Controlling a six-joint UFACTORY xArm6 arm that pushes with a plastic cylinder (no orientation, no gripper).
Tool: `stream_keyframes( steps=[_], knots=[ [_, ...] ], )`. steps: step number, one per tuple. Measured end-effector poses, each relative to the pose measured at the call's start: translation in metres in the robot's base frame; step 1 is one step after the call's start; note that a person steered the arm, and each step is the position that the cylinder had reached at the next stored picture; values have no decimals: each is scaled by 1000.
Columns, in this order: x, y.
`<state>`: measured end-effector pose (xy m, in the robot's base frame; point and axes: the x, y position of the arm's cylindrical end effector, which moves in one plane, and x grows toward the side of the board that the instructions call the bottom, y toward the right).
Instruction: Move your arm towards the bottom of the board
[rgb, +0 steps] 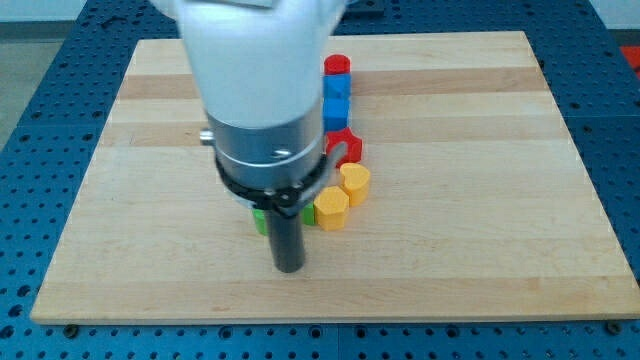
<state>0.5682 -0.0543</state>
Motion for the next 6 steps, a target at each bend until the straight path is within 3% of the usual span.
stream_keyframes(
  steps=[6],
  knots=[
    [-46,-66]
  ],
)
